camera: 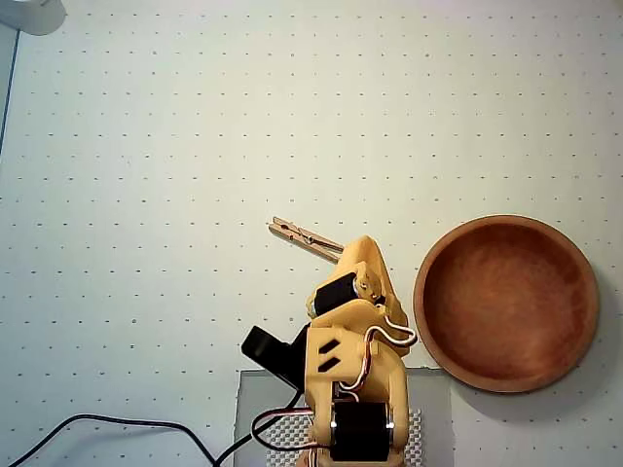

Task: Grasp a clothespin and put it in the bowl.

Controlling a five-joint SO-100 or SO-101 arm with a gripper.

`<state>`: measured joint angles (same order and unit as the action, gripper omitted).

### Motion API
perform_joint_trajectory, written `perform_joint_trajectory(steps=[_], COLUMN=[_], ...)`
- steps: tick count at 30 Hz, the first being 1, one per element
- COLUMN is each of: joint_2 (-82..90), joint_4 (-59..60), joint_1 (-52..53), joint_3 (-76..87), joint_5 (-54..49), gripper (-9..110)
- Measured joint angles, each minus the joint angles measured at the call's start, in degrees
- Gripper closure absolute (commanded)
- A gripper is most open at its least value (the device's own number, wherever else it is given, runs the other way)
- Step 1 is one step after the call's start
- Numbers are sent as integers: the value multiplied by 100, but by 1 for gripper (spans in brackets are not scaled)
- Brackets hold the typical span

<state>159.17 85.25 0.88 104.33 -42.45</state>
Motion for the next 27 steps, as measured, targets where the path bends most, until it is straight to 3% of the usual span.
perform_joint_trajectory(steps=[13,27], joint_2=[-2742,-5449], joint_4=[527,554], joint_1=[18,0], joint_3=[-1046,-1670], joint_5=[-2276,-2461], gripper=[105,104])
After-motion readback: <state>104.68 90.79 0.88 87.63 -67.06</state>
